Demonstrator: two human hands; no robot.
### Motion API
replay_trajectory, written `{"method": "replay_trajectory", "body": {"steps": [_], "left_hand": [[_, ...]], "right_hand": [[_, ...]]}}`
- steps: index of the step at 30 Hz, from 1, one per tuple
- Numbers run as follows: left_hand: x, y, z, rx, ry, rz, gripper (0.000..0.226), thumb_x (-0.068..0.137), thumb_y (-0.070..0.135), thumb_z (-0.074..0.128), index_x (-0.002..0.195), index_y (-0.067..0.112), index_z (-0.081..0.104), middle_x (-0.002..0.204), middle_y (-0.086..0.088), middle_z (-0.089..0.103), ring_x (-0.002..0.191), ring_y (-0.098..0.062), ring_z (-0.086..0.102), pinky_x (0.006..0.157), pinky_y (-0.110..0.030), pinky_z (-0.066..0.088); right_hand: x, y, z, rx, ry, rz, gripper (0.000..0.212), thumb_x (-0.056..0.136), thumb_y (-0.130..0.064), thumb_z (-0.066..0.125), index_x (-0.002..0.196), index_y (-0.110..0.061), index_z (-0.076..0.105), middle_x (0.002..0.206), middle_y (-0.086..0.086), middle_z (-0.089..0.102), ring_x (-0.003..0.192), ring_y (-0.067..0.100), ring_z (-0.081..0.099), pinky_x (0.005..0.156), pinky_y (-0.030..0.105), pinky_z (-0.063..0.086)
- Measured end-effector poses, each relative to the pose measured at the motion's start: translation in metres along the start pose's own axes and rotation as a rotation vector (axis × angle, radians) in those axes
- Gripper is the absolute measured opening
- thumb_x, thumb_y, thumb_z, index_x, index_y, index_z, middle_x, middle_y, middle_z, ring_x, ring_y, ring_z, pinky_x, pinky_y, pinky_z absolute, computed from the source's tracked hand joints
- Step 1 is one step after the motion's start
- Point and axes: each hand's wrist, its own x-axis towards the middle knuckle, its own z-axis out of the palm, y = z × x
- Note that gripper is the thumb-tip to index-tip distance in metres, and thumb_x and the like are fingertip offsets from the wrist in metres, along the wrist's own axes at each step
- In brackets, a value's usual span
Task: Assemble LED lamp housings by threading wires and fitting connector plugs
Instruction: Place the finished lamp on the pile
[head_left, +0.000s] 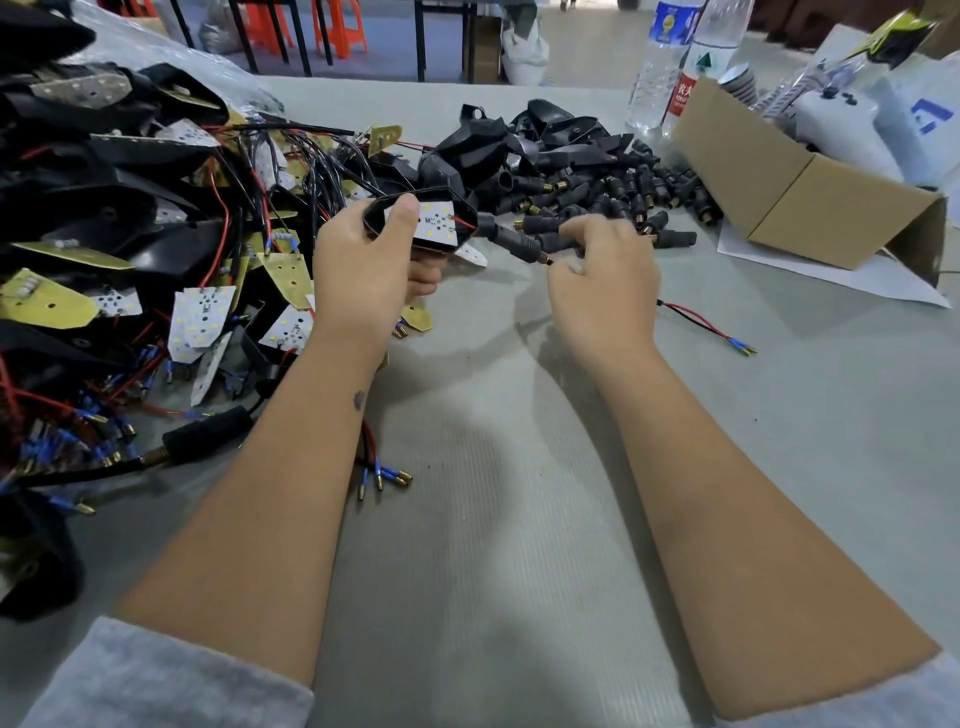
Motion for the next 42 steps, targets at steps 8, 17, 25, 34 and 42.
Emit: {"method": "replay_trajectory", "body": {"steps": [8, 17, 25, 34, 42], "left_hand": [[0.006, 0.004, -0.008, -0.240, 0.149, -0.107, 0.023, 0.098, 0.030, 0.057, 0.082, 0.013, 0.057, 0.056, 0.001, 0.067, 0.046, -0.009, 0.056, 0.051, -0.024, 0.051], [0.016, 0.003, -0.013, -0.480, 0.223, -0.213, 0.020, 0.098, 0.035, 0.056, 0.102, 0.016, 0.058, 0.101, -0.007, 0.065, 0.088, -0.024, 0.069, 0.064, -0.030, 0.058], [0.015, 0.004, -0.019, -0.474, 0.137, -0.342, 0.045, 0.103, 0.041, 0.041, 0.142, 0.017, 0.039, 0.132, -0.017, 0.056, 0.091, -0.028, 0.072, 0.065, -0.037, 0.060], [0.010, 0.043, -0.051, -0.224, -0.015, -0.326, 0.032, 0.106, 0.036, 0.034, 0.113, 0.010, 0.052, 0.086, -0.008, 0.076, 0.065, -0.023, 0.072, 0.054, -0.036, 0.058], [0.015, 0.115, -0.127, -0.010, 0.106, -0.167, 0.031, 0.101, 0.033, 0.043, 0.082, 0.014, 0.057, 0.055, -0.003, 0.065, 0.039, -0.015, 0.050, 0.046, -0.024, 0.041]], "right_hand": [[-0.005, 0.002, 0.006, 0.281, -0.138, -0.095, 0.014, 0.098, -0.025, 0.051, 0.090, -0.022, 0.062, 0.066, -0.013, 0.051, 0.063, 0.006, 0.045, 0.060, 0.030, 0.032], [-0.013, -0.005, 0.004, 0.076, -0.129, -0.255, 0.017, 0.096, -0.037, 0.049, 0.100, -0.031, 0.064, 0.062, -0.008, 0.054, 0.060, 0.011, 0.049, 0.055, 0.028, 0.032], [-0.021, -0.013, 0.008, -0.035, -0.161, -0.290, 0.021, 0.097, -0.041, 0.048, 0.106, -0.032, 0.064, 0.070, -0.009, 0.055, 0.069, 0.015, 0.051, 0.062, 0.031, 0.035], [-0.047, -0.070, -0.001, 0.055, -0.373, -0.342, 0.024, 0.096, -0.034, 0.048, 0.077, -0.019, 0.049, 0.065, -0.002, 0.053, 0.072, 0.021, 0.053, 0.057, 0.032, 0.037], [-0.087, -0.188, -0.001, 0.528, -0.523, -0.361, 0.036, 0.092, -0.027, 0.055, 0.064, -0.008, 0.044, 0.053, 0.002, 0.047, 0.055, 0.015, 0.044, 0.058, 0.035, 0.040]]}}
